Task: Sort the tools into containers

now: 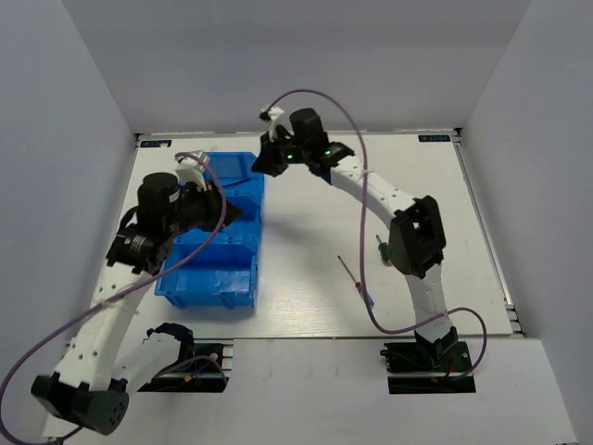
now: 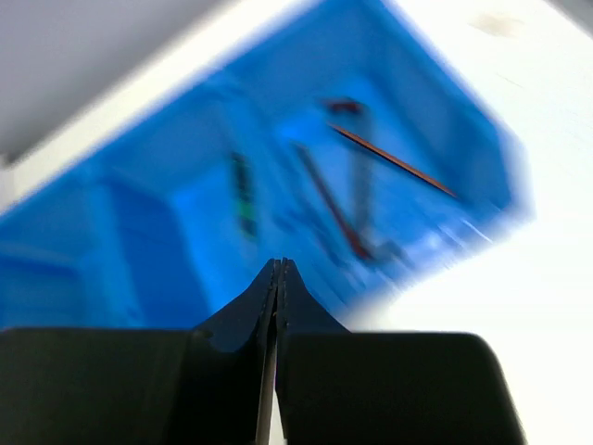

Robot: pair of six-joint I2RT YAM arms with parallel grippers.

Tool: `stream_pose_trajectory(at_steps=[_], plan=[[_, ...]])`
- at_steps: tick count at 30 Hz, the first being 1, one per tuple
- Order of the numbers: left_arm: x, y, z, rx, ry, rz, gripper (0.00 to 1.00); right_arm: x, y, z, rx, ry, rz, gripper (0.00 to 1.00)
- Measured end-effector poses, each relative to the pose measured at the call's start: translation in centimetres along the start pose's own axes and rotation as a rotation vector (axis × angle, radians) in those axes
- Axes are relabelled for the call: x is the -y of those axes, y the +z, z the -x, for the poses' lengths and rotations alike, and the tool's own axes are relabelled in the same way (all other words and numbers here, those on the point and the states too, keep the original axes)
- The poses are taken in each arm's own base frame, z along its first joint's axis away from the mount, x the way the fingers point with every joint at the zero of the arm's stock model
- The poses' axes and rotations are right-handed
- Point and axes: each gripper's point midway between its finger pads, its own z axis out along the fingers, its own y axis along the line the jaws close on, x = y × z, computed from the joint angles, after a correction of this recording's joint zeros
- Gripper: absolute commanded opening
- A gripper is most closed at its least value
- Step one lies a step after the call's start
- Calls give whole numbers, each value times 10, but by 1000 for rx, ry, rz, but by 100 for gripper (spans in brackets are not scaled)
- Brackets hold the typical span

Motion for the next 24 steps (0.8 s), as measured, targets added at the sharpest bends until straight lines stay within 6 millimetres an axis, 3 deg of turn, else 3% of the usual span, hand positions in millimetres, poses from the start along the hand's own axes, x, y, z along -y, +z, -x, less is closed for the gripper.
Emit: stream_pose_trajectory(at_steps=[1, 3, 5, 6, 7, 8, 10, 11, 13, 14, 17, 18, 21, 24], plan=[[-2, 10, -6, -33, -10, -6, 4, 13, -15, 3, -25, 5, -76, 0], [-9, 31, -17, -102, -32, -5, 3, 39, -54, 2, -94, 6, -231, 0], [-12, 53, -32, -178, -47, -7, 3, 59, -98, -16, -200, 17, -369, 0], [-14, 63, -41, -221, -54, -7, 4, 66, -120, -32, -263, 28, -424, 3], [-13, 74, -52, -270, -58, -8, 8, 69, -143, -55, -341, 47, -473, 22], [-11, 85, -61, -315, -60, -11, 19, 69, -165, -80, -424, 77, -508, 37], [-2, 112, -85, -421, -60, -9, 33, 67, -207, -131, -574, 137, -566, 54], [5, 125, -97, -471, -60, -4, 45, 63, -226, -155, -646, 170, -585, 54], [20, 151, -120, -548, -69, 22, 56, 57, -263, -190, -759, 230, -627, 54], [28, 160, -131, -579, -74, 38, 58, 54, -276, -198, -786, 255, -640, 52], [53, 173, -167, -648, -143, 93, 61, 55, -308, -191, -767, 299, -698, 50], [62, 172, -175, -661, -181, 111, 68, 57, -317, -185, -740, 302, -722, 50], [86, 175, -189, -658, -286, 145, 69, 64, -344, -166, -671, 299, -827, 48], [116, 191, -200, -661, -378, 175, 69, 75, -366, -157, -630, 324, -928, 47]])
